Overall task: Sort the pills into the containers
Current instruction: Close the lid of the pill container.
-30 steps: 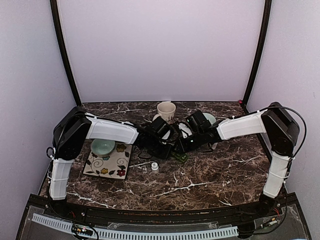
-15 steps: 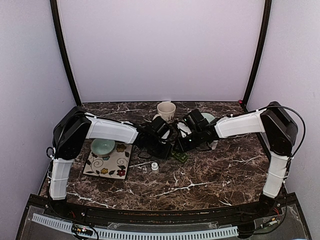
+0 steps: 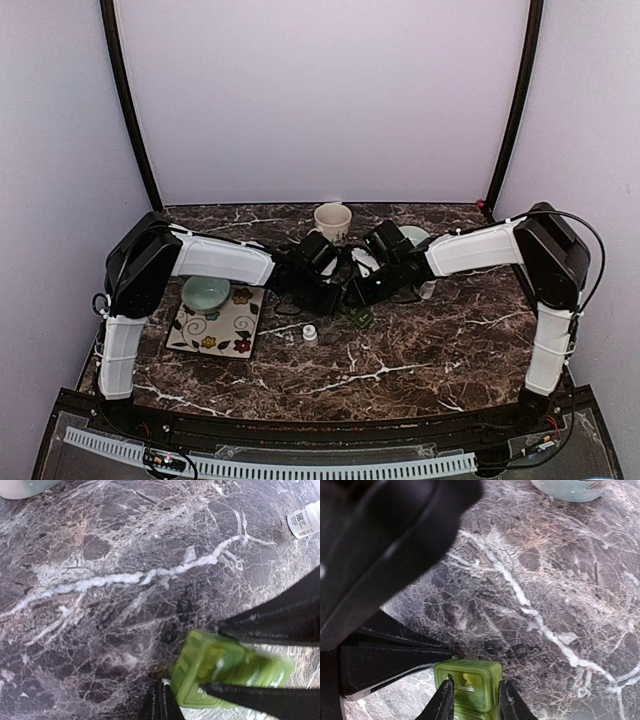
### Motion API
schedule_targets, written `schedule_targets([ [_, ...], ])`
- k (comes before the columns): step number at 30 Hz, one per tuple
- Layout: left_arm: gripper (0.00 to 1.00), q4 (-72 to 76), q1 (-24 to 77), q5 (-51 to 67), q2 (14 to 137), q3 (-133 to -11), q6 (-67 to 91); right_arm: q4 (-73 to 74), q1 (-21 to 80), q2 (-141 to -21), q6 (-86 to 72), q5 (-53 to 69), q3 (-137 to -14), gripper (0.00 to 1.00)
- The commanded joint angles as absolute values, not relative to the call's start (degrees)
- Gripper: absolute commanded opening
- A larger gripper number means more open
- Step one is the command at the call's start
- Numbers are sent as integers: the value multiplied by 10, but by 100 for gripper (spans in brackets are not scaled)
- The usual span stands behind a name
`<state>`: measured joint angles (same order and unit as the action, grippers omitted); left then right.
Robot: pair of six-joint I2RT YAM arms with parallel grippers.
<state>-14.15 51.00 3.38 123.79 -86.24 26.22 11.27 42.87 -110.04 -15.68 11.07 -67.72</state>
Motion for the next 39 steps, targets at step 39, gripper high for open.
schedule_targets([
  [39, 1, -115, 501, -6, 1170, -803, 284, 88, 434, -1121, -168, 178, -634, 33],
])
